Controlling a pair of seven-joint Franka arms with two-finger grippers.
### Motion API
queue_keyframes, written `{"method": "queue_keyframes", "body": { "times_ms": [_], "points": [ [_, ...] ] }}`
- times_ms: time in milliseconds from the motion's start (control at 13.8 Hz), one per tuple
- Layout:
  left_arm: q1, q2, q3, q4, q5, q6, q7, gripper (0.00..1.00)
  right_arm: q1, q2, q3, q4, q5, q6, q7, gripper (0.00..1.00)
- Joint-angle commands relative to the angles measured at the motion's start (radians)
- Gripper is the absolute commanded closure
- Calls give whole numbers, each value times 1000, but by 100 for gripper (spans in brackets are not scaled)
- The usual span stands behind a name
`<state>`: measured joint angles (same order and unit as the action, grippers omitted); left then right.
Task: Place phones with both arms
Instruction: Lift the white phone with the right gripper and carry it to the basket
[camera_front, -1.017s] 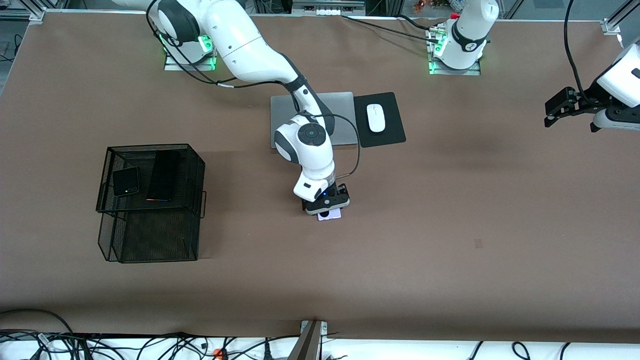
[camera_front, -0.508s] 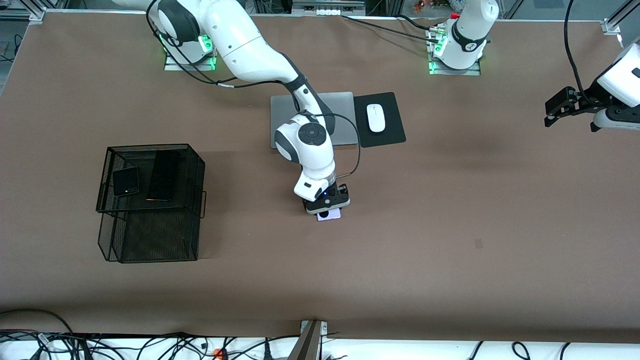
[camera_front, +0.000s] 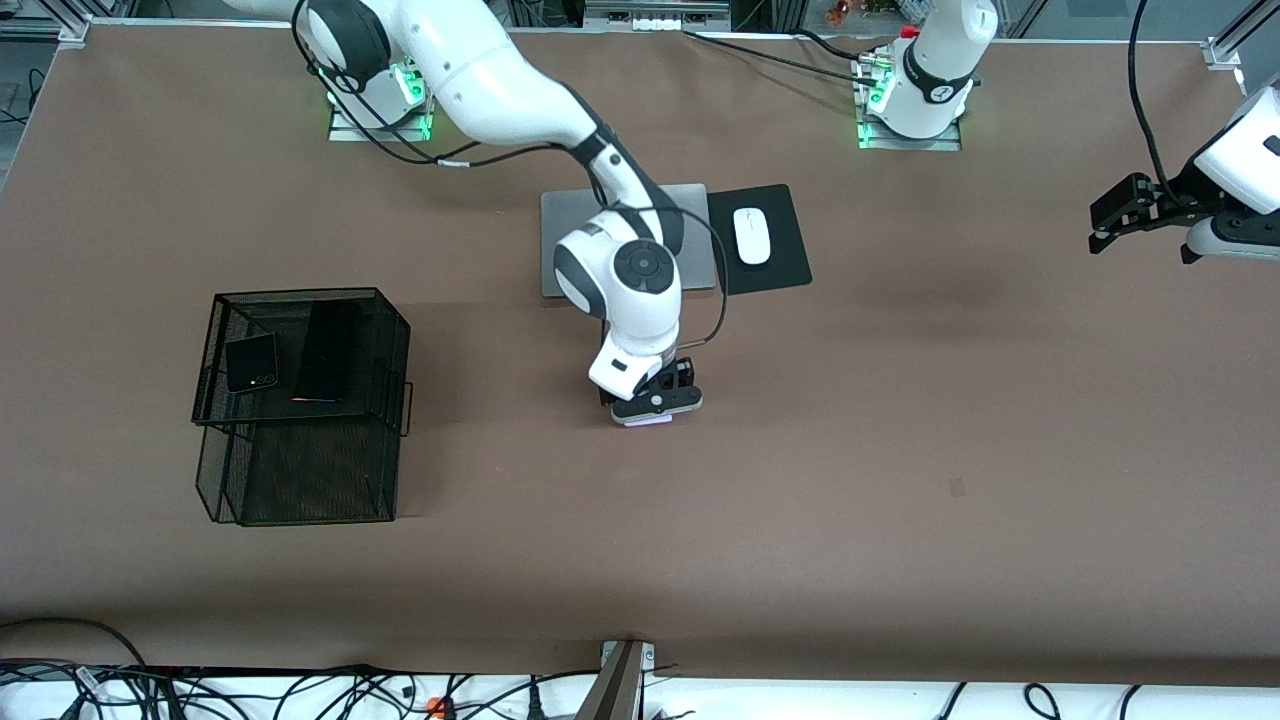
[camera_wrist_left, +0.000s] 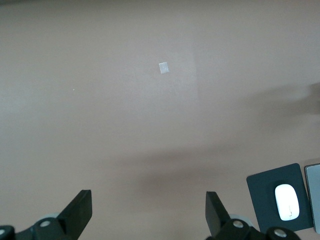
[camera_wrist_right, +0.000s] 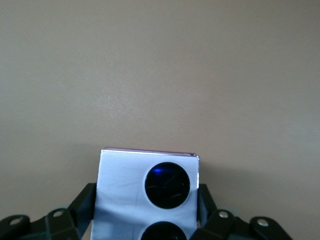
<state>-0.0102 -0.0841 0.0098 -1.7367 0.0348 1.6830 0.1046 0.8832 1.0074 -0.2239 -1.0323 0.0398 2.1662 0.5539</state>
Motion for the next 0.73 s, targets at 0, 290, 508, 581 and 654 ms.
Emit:
{"method": "queue_keyframes", "body": {
  "times_ms": [0,290,508,581,654],
  "points": [
    [-1,11,-1,28,-18,-23,3,0,-9,-148,3,-11,2,-176,11,100],
    [-1,11,-1,28,-18,-23,3,0,-39,-324,-41,-35,3,-417,7,100],
    [-1,11,-1,28,-18,-23,3,0,-116,-482,-63,-186,5,-462,-87,100],
    [-1,11,-1,28,-18,-23,3,0,-142,-528,-92,-249,21,-459,-130,100],
    [-1,11,-2,28,-18,-23,1,0,-162,-555,-136,-277,50,-468,-200,100]
  ]
}}
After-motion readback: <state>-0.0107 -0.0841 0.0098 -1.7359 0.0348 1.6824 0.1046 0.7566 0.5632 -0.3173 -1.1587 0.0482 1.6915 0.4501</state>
